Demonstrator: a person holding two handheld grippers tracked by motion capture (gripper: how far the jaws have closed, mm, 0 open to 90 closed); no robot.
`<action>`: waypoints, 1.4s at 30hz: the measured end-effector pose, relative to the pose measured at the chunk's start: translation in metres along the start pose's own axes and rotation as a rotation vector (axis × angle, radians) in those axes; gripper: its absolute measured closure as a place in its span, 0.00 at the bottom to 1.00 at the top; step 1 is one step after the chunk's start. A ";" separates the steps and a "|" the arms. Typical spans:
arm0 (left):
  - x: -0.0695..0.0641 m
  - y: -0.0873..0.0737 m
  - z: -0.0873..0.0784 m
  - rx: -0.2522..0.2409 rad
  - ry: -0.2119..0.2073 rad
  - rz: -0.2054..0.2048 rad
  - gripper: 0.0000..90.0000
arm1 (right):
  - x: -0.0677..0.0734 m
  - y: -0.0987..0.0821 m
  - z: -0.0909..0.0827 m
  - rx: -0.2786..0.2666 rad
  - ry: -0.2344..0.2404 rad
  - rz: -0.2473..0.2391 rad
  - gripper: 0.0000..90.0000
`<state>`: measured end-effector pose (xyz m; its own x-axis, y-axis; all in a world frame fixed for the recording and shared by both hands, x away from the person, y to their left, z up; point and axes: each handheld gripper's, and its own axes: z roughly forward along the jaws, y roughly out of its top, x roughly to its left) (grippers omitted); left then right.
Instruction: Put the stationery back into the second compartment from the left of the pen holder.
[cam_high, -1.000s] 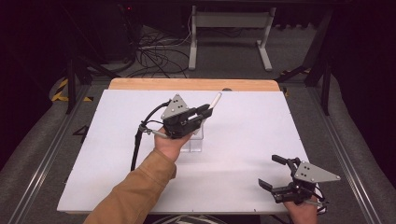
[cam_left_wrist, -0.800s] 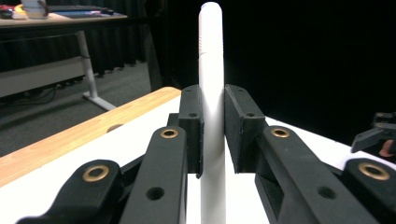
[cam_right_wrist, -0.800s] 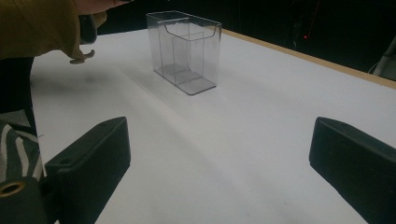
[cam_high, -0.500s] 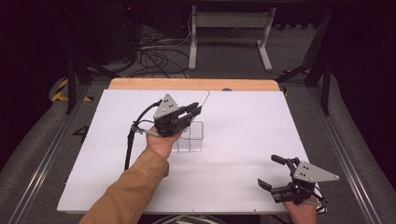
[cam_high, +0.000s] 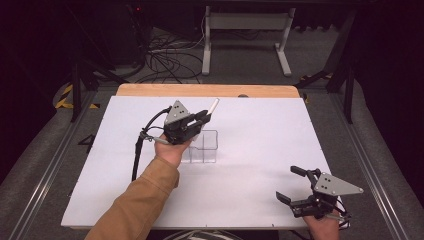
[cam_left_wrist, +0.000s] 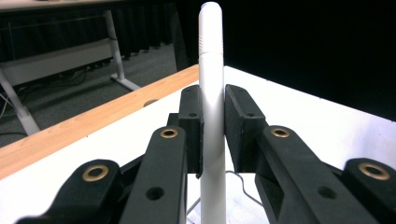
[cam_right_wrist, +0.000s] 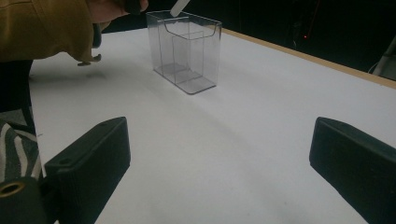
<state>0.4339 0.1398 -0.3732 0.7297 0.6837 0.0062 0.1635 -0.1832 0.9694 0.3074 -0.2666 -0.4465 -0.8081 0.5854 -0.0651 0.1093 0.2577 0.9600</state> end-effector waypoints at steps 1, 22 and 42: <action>0.000 -0.001 0.000 0.003 -0.003 -0.004 0.87 | 0.000 0.000 0.000 0.000 0.000 0.000 0.06; -0.002 -0.019 -0.007 0.062 -0.019 -0.009 0.86 | 0.001 0.000 0.002 0.004 0.005 -0.003 0.06; -0.001 -0.025 -0.024 0.117 -0.012 -0.045 0.53 | -0.001 0.003 0.010 0.008 0.027 -0.011 0.06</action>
<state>0.4129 0.1606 -0.3918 0.7279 0.6845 -0.0401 0.2720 -0.2347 0.9332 0.3142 -0.2588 -0.4465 -0.8248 0.5613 -0.0683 0.1048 0.2704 0.9570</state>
